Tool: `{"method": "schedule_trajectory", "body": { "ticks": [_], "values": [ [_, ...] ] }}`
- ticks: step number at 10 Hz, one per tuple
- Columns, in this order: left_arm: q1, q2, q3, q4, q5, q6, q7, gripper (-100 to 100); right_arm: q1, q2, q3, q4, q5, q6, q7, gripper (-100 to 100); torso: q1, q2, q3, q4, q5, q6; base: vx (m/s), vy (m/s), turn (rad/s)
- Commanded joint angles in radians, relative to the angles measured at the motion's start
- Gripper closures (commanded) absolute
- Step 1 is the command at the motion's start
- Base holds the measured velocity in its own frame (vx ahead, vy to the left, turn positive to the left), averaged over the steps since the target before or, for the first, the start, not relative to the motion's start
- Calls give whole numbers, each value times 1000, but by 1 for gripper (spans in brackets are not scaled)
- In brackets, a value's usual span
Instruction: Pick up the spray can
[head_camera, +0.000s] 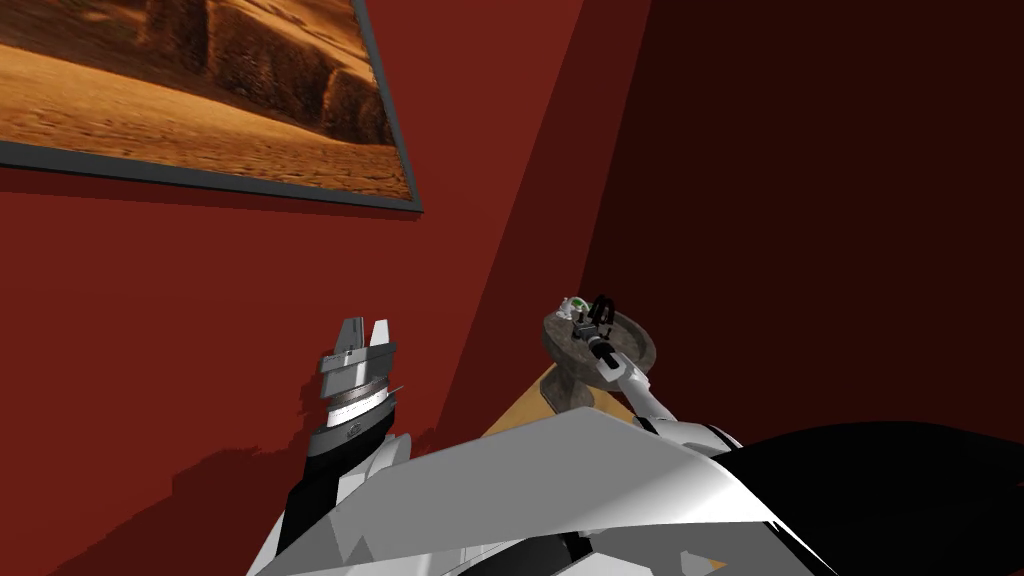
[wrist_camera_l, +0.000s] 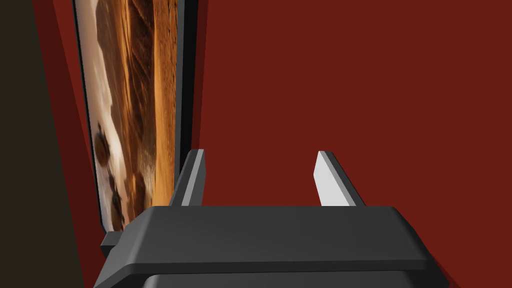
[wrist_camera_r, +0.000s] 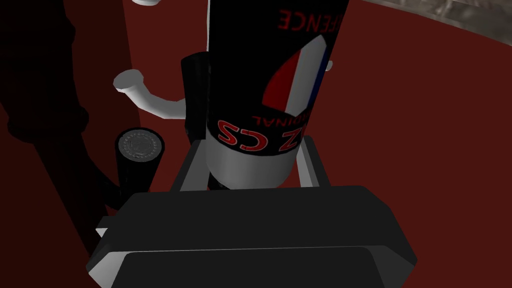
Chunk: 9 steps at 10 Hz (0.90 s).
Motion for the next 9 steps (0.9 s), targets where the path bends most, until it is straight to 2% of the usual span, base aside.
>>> {"method": "schedule_trajectory", "body": {
  "ticks": [1, 2, 3, 4, 7, 8, 9],
  "values": [
    [0, 0, 0, 0, 0, 0, 0, 0, 6, -31, 3, 50, -50, -20, 24, 100, 0, 0, 0, 0, 0, 0, -50, 33, 159],
    [0, 0, 0, 0, 0, 0, 0, 0, 6, -31, 3, 51, -57, -20, 24, 100, 0, 1, 0, -2, -2, 0, -52, 26, 96],
    [0, 0, 0, 0, 0, 0, 0, 0, 2, -59, 2, 81, -98, -40, 49, 100, -1, 1, -1, -2, -2, 1, -63, 36, 165],
    [0, 0, 0, 0, 0, 0, 0, 0, 2, -59, 2, 99, -105, -40, 49, 100, -1, 1, 0, -2, -2, 0, -45, 22, 109],
    [0, 0, 0, 0, 0, 0, 0, 0, -4, -113, 0, 179, -192, -79, 98, 100, -1, 0, -1, -3, -4, 1, -49, 27, 160],
    [0, 0, 0, 0, 0, 0, 0, 0, -4, -113, 0, 189, -201, -79, 98, 100, -1, 1, -1, -3, -4, 0, -42, 19, 94],
    [0, 0, 0, 0, 0, 0, 0, 0, -8, -141, -1, 228, -240, -99, 123, 100, -2, 1, -1, -3, -4, 2, -44, 32, 188]
  ]
}}
